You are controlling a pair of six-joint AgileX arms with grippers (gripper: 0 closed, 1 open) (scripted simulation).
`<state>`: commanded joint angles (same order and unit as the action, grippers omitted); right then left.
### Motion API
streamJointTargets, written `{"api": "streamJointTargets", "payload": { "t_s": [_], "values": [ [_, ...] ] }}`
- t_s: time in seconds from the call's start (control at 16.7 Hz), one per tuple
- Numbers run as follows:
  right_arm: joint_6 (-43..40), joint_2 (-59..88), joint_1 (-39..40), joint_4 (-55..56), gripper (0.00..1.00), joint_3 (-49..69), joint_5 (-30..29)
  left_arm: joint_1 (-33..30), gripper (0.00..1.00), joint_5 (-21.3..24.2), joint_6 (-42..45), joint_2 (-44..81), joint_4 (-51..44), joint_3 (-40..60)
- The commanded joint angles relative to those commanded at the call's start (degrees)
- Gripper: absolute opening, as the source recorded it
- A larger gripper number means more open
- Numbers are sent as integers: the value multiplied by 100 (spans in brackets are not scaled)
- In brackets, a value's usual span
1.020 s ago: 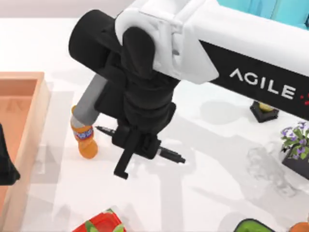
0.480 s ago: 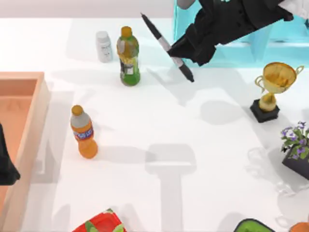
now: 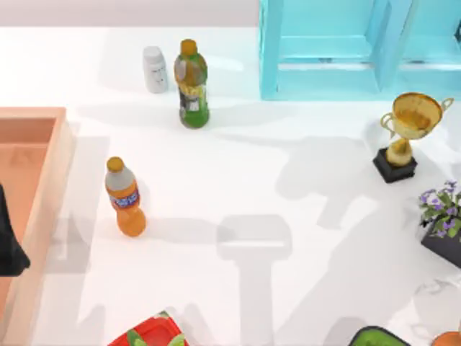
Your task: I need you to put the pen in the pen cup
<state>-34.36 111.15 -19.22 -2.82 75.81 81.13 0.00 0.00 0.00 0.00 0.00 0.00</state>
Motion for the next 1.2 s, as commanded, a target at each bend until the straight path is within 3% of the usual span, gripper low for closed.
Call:
{"api": "streamJointTargets", "payload": {
  "t_s": [0.18, 0.36, 0.66, 0.72, 1.2],
  "values": [
    [-80, -98, -1126, 722, 0, -598, 958, 0, 100, 0, 0, 0, 0, 0],
    [-104, -151, -1724, 1060, 0, -940, 1378, 0, 100, 0, 0, 0, 0, 0],
    [-106, -159, -1823, 1110, 0, -999, 1426, 0, 100, 0, 0, 0, 0, 0],
    [-78, 101, -1776, 1509, 0, -957, 964, 0, 100, 0, 0, 0, 0, 0],
    [-503, -132, -1755, 654, 0, -914, 1371, 0, 100, 0, 0, 0, 0, 0]
  ]
}}
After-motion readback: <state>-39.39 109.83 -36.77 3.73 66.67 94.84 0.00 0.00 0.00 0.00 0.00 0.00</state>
